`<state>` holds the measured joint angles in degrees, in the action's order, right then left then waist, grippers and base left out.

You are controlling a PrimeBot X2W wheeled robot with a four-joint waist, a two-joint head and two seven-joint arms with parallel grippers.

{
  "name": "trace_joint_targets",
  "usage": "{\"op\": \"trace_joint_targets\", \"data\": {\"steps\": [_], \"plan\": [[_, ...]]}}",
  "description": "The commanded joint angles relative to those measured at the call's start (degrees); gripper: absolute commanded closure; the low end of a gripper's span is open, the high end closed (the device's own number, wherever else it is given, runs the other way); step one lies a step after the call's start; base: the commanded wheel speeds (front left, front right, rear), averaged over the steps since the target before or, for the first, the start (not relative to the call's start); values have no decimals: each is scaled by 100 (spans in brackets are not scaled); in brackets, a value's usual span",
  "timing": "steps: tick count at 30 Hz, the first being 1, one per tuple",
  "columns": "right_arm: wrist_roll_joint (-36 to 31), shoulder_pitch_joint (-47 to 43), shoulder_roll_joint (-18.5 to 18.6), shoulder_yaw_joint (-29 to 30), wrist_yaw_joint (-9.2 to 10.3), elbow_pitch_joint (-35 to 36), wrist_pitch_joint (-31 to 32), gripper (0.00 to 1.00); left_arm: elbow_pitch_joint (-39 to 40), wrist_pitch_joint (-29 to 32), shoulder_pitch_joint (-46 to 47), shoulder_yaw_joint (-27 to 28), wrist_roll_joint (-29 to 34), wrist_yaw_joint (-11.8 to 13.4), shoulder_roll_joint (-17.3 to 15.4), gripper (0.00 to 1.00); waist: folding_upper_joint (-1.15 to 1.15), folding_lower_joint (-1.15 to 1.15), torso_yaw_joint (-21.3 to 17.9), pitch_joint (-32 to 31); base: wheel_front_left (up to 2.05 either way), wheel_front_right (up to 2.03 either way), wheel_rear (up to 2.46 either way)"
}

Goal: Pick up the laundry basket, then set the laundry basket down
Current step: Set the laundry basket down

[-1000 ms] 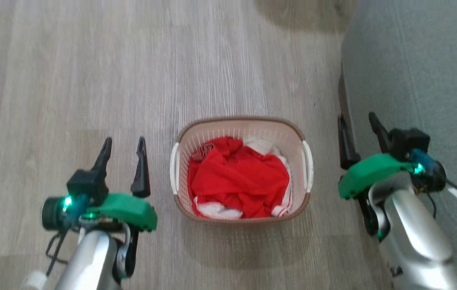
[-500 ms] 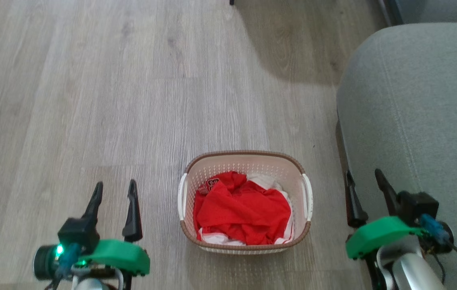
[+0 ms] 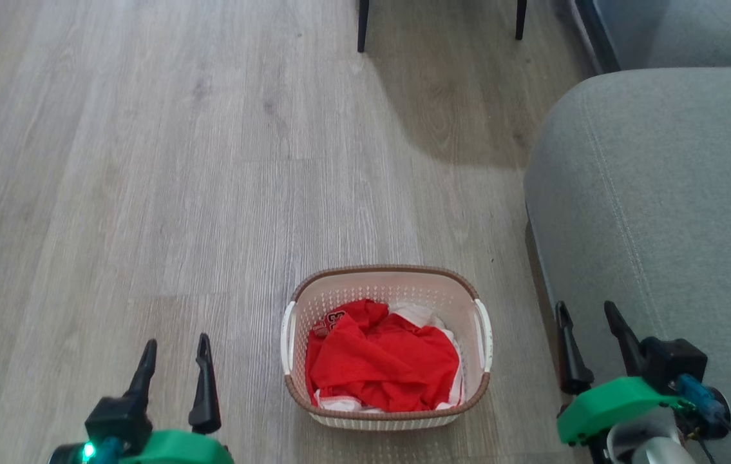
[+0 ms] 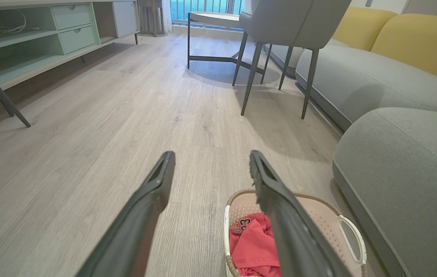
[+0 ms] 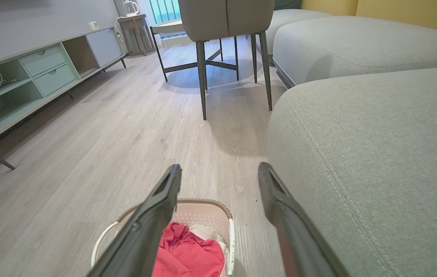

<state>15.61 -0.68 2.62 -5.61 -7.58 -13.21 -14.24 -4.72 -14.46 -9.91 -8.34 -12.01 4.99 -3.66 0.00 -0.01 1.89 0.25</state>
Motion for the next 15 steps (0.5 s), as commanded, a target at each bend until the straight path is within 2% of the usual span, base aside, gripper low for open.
{"op": "trace_joint_targets", "data": {"steps": [1,15], "plan": [[-35,69,26,-99,9,239,-75,0,187,-53,157,244,76,-24,26,0,0,1,11,-27,0,0,0],[-16,27,26,-69,9,332,-75,0,109,-53,154,354,150,-75,50,0,0,1,-1,-55,0,0,0]]}}
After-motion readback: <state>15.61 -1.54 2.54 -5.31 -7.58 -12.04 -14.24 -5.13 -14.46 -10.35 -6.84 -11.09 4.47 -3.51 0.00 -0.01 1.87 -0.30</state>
